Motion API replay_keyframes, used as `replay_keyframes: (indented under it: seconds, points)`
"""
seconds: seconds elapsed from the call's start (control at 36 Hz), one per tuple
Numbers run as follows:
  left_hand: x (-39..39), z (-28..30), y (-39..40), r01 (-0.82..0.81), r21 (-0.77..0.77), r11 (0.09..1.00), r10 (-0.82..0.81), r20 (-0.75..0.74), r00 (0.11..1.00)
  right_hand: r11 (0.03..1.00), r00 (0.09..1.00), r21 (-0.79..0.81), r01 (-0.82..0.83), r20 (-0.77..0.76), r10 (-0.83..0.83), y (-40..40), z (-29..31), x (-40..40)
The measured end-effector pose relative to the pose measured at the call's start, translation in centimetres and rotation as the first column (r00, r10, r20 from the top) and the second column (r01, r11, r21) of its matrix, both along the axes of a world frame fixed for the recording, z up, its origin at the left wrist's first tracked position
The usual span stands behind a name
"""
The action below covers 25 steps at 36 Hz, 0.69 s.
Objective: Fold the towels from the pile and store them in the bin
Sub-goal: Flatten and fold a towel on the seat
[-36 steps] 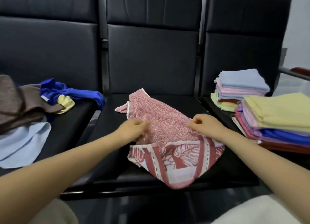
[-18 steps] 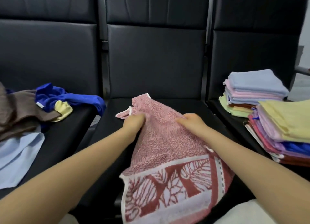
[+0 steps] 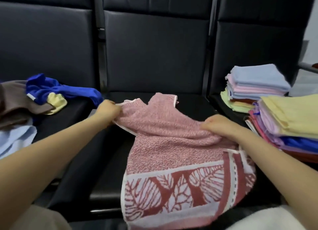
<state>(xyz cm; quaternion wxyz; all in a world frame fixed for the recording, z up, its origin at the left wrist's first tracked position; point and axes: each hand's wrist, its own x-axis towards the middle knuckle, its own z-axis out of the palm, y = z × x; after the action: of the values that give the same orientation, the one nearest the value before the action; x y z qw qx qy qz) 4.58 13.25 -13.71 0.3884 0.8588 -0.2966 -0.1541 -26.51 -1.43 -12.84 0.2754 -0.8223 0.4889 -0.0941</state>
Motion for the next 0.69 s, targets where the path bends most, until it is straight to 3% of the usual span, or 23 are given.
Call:
replay_keyframes:
  seconds: [0.03, 0.08, 0.17, 0.22, 0.31, 0.39, 0.5, 0.61, 0.69]
  points:
    - [-0.4, -0.5, 0.1, 0.043, 0.124, 0.991, -0.054, 0.083, 0.995, 0.999, 0.994, 0.036, -0.015, -0.107, 0.019, 0.3, -0.1, -0.1]
    - [-1.2, -1.1, 0.3, 0.105, 0.293, 0.95, -0.149, 0.131, 0.98, 0.999, 0.988, 0.033, -0.024, -0.154, 0.028, 0.5, -0.4, -0.2]
    - [-1.4, -1.0, 0.1, 0.091, 0.306, 0.948, -0.178, 0.272, 0.946, 0.993, 0.997, -0.115, -0.023, -0.073, 0.014, 0.5, -0.7, -0.1]
    - [-1.1, -0.8, -0.3, 0.048, 0.264, 0.963, -0.127, 0.288, 0.949, 0.989, 1.0, -0.151, 0.008, 0.023, -0.005, 0.6, -0.9, 0.6]
    - [-0.7, -0.6, -1.3, 0.029, 0.209, 0.978, -0.065, 0.166, 0.984, 0.981, 0.982, -0.174, 0.086, 0.181, -0.054, 0.4, -1.0, 2.9]
    - [-0.1, -1.0, -2.5, 0.041, 0.179, 0.983, -0.052, 0.058, 0.997, 0.99, 0.954, -0.075, 0.119, 0.285, -0.093, -0.2, -0.9, 6.0]
    - [0.3, -1.1, -4.8, 0.071, 0.107, 0.992, -0.06, -0.096, 0.994, 0.98, 0.959, 0.146, 0.135, 0.231, -0.167, -1.8, -1.0, 10.4]
    - [-0.1, -0.4, -6.7, 0.093, -0.064, 0.994, -0.105, -0.221, 0.97, 0.955, 0.949, 0.22, 0.197, 0.201, -0.242, -3.4, -1.1, 13.7]
    - [1.2, 0.5, -7.8, 0.012, -0.226, 0.974, -0.069, -0.247, 0.967, 0.921, 0.84, 0.36, 0.145, 0.447, -0.307, -4.3, -0.4, 15.2]
